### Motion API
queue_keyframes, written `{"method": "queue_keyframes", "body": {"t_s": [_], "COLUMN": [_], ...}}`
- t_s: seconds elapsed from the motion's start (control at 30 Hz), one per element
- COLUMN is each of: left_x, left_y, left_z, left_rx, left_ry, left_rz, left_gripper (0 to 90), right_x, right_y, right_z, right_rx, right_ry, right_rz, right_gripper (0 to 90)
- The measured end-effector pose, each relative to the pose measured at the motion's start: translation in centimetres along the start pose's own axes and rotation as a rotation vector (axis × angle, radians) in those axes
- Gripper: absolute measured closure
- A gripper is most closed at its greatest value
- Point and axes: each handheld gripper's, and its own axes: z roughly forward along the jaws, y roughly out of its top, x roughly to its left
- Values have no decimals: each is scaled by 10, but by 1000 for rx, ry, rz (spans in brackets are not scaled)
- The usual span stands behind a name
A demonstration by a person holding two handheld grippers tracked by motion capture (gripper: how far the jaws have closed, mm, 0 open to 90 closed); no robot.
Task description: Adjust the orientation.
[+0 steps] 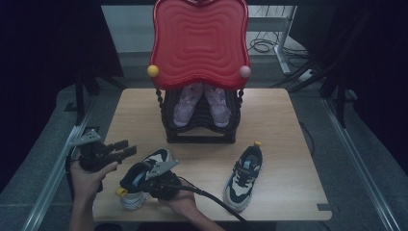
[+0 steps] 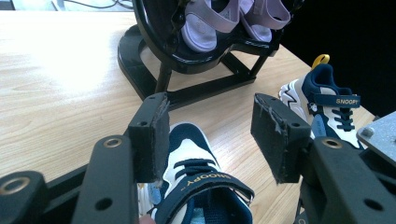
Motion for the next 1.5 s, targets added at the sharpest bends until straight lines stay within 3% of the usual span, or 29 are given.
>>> {"method": "queue_keyframes", "body": {"t_s": [0.13, 0.3, 0.67, 1.2, 1.5], "left_x": [1, 2, -3, -11, -16], "left_y": [0, -1, -1, -3, -4], "left_z": [-1, 0, 8, 16, 20], "left_rx": [-2, 1, 33, 56, 70], "left_ry": [2, 0, 14, 13, 3], "left_rz": [-1, -5, 7, 20, 30], "left_gripper": [471, 470, 469, 469, 468], "right_x": [0, -1, -16, -41, -45], "right_y": [0, 2, -10, -51, -64], "right_z": [1, -13, -67, -149, -181], "right_rx": [-1, -27, -84, -143, -166], "right_ry": [4, -12, -81, -222, -278], "right_rz": [-3, -16, -5, 53, 73], "right_gripper": [898, 898, 898, 898, 898]}}
